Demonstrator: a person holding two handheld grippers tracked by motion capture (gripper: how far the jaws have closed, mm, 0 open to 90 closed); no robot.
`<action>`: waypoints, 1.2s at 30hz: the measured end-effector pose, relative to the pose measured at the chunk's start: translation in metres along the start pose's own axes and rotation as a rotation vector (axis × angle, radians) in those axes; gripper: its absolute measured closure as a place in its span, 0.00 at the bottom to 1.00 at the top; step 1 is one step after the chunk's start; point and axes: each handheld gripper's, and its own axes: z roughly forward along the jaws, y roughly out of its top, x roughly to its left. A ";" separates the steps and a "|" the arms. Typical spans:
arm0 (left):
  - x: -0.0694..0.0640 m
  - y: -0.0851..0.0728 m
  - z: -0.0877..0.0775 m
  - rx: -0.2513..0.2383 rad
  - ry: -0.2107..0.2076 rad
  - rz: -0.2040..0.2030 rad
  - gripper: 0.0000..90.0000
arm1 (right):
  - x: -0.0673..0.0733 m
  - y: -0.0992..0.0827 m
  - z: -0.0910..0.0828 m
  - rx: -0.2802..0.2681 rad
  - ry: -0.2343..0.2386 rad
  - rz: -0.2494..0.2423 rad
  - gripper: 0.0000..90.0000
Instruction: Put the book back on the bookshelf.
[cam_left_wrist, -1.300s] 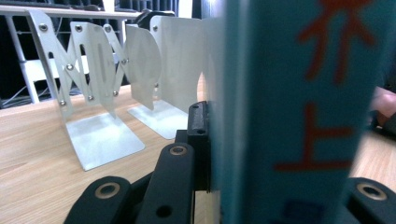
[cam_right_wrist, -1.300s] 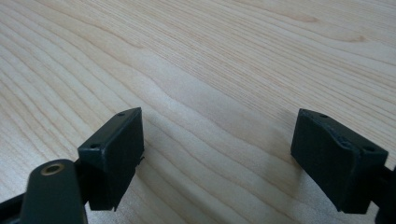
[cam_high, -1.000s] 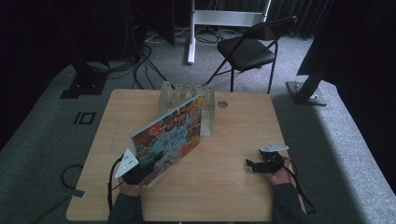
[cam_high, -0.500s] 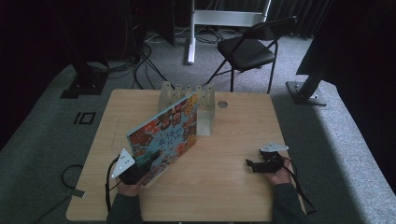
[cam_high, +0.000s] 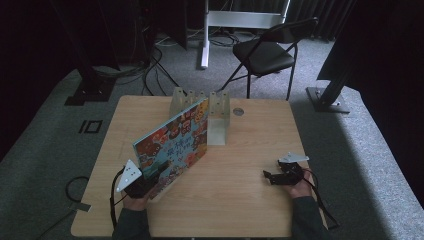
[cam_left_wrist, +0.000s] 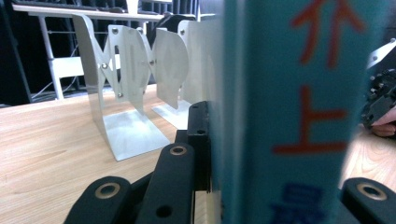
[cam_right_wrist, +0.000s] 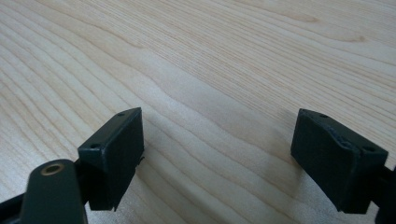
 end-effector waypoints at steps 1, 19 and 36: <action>0.000 0.000 -0.001 0.000 0.004 0.000 0.90 | 0.000 0.000 0.000 0.000 0.000 0.000 0.19; 0.005 0.001 -0.006 -0.009 0.059 -0.018 0.90 | 0.000 0.000 0.000 0.000 0.000 -0.001 0.19; 0.010 0.006 -0.007 -0.033 0.123 -0.046 0.90 | 0.000 0.000 0.000 -0.001 0.000 -0.002 0.19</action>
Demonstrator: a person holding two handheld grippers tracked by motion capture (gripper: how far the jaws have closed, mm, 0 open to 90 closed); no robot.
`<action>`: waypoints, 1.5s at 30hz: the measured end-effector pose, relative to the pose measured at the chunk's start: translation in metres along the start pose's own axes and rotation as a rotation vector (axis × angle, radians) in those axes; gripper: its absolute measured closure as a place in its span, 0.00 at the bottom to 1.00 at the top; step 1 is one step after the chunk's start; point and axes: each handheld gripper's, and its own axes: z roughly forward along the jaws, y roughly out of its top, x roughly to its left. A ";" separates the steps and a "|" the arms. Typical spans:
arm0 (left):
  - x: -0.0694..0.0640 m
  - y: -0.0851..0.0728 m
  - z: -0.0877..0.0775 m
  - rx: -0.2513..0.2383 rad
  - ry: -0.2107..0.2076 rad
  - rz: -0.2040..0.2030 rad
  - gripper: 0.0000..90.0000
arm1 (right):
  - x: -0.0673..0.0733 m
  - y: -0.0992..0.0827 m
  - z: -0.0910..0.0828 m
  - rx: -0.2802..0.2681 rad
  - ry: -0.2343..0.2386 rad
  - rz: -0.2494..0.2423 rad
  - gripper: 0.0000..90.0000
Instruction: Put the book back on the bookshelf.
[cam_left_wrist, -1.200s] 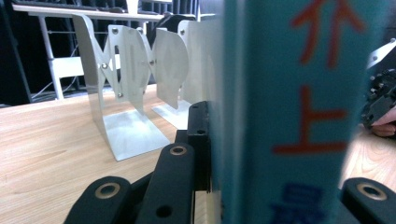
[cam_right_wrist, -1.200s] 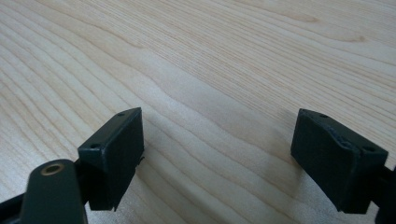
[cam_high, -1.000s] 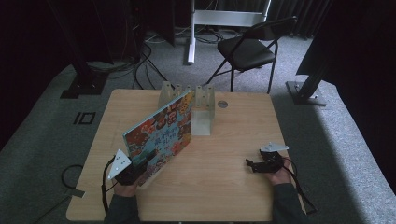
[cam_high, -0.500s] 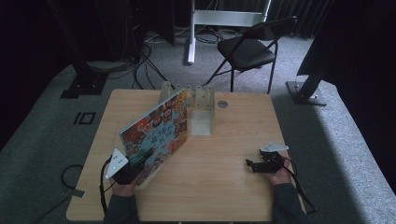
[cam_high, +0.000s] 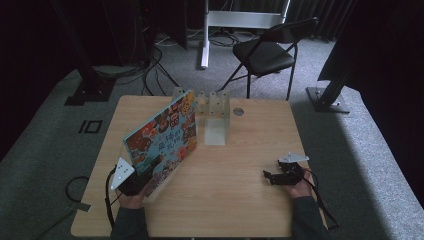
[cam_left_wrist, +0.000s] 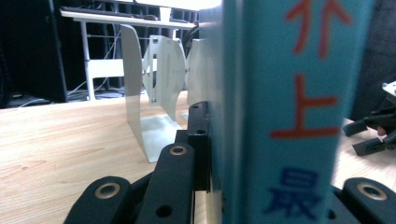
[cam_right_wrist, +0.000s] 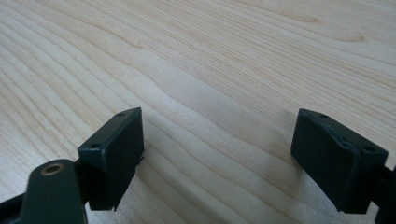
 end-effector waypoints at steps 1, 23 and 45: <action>0.000 0.000 0.000 -0.002 0.004 -0.001 0.90 | 0.000 0.000 0.000 0.000 0.000 0.001 0.19; -0.011 0.007 0.008 -0.024 0.167 0.038 0.90 | 0.000 0.000 0.000 0.001 0.001 0.001 0.19; -0.023 0.006 0.041 -0.029 0.308 0.008 0.90 | 0.000 0.000 0.000 0.001 0.001 0.002 0.19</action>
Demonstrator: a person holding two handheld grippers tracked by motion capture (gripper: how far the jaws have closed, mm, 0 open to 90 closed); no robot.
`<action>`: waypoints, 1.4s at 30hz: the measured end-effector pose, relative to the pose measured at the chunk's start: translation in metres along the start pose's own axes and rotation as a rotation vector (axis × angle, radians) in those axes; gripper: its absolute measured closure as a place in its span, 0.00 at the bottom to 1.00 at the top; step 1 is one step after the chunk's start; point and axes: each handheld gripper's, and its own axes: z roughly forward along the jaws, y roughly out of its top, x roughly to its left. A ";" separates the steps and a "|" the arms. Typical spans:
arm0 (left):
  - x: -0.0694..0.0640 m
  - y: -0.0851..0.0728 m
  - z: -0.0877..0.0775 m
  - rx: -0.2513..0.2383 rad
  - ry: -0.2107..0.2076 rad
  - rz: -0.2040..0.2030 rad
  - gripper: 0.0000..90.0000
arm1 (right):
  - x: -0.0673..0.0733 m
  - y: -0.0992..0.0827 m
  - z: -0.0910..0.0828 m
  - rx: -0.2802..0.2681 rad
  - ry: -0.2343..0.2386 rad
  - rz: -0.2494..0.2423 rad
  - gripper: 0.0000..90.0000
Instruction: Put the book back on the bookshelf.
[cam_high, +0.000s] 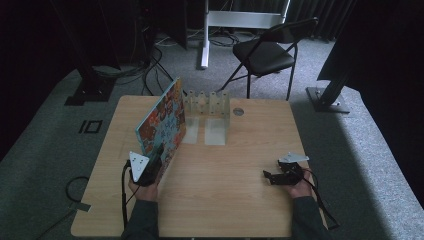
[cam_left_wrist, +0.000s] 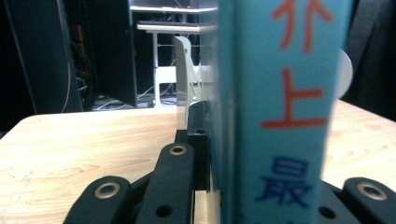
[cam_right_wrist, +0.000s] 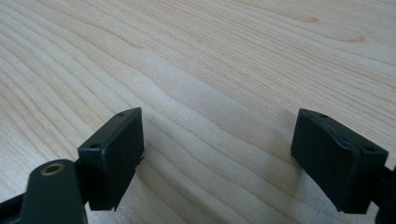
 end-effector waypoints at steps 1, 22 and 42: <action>0.000 0.000 0.001 -0.002 0.009 -0.005 0.90 | 0.000 0.000 0.000 0.000 0.000 -0.001 0.19; -0.011 0.000 0.018 -0.003 0.087 0.012 0.89 | 0.000 0.000 0.000 0.000 0.000 -0.001 0.19; -0.026 -0.002 0.040 -0.020 0.168 0.054 0.89 | 0.000 0.000 0.000 0.000 0.003 0.000 0.18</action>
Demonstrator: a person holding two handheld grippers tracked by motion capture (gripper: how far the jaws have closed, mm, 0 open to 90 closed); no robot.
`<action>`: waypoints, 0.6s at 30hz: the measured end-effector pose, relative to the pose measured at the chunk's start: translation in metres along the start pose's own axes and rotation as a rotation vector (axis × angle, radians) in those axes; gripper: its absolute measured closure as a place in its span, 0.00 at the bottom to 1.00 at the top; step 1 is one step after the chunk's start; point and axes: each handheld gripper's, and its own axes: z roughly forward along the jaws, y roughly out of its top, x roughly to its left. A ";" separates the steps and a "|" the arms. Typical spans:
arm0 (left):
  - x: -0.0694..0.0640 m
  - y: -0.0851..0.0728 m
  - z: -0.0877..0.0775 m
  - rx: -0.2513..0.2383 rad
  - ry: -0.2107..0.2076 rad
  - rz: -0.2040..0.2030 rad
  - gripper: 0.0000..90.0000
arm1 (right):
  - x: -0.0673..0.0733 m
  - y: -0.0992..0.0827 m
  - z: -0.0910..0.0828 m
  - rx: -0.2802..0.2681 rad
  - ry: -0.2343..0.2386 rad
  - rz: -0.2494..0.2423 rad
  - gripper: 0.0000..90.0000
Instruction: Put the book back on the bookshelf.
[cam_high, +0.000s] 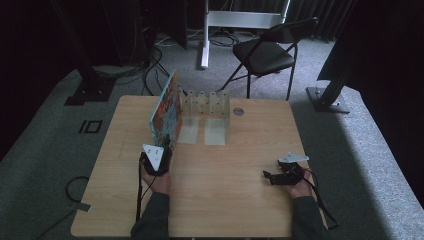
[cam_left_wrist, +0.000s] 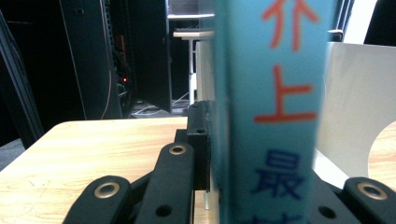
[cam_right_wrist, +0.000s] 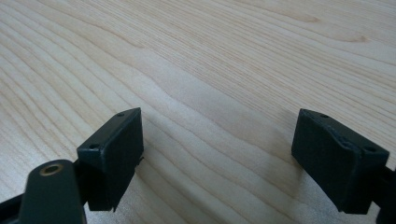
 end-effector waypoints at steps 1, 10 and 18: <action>0.000 0.000 0.001 -0.002 -0.001 -0.001 0.89 | 0.000 0.000 0.000 0.000 0.000 0.000 0.18; -0.002 0.001 0.004 -0.006 -0.001 0.010 0.89 | 0.000 0.000 0.000 0.000 0.000 -0.001 0.18; -0.006 0.002 0.008 -0.020 0.007 0.017 0.89 | 0.000 0.000 0.000 0.000 0.000 -0.001 0.18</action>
